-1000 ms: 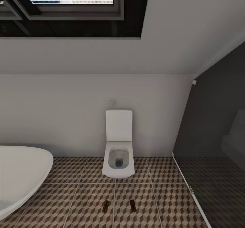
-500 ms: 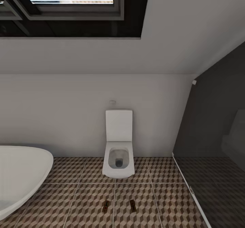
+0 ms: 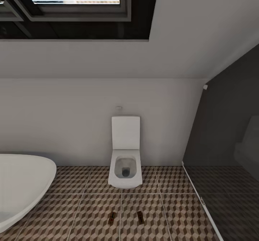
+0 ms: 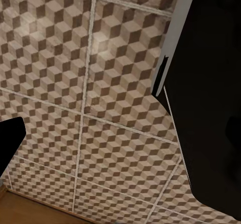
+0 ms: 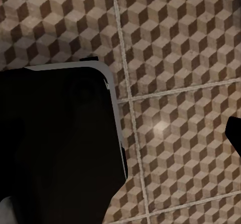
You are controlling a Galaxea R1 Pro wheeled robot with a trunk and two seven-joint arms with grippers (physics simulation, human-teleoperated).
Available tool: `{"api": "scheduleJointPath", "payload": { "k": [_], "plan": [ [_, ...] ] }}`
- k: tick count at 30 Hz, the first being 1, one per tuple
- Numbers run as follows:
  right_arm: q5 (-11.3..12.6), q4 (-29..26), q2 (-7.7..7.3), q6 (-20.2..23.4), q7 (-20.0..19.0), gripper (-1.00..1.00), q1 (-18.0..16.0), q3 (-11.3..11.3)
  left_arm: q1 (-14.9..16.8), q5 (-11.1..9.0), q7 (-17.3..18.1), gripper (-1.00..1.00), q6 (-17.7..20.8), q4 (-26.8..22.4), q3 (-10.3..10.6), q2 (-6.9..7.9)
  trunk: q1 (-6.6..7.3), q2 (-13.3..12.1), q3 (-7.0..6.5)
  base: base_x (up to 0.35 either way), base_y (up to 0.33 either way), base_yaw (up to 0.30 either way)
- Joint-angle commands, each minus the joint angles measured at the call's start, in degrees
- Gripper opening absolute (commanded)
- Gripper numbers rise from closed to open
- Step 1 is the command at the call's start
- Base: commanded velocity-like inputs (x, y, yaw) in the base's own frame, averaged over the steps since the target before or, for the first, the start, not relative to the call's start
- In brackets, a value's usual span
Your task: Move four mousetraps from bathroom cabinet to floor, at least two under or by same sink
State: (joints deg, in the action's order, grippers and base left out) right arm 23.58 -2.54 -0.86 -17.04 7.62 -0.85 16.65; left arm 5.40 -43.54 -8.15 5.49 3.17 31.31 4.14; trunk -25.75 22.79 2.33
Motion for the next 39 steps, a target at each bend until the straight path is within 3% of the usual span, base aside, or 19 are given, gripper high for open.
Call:
{"api": "scheduleJointPath", "payload": {
  "k": [1,39],
  "plan": [
    [0.4,0.0,-0.01,-0.1,0.2,1.00,0.0,0.5,0.0,-0.4,-0.1,1.00,0.2,0.0,0.5,-0.01,-0.03,0.1,0.13,0.000,0.000,0.000],
    [0.4,0.0,-0.02,-0.1,0.2,1.00,0.0,0.5,0.0,-0.4,-0.1,1.00,0.2,0.0,0.5,-0.01,-0.03,0.1,0.13,0.000,0.000,0.000]
  ]
}}
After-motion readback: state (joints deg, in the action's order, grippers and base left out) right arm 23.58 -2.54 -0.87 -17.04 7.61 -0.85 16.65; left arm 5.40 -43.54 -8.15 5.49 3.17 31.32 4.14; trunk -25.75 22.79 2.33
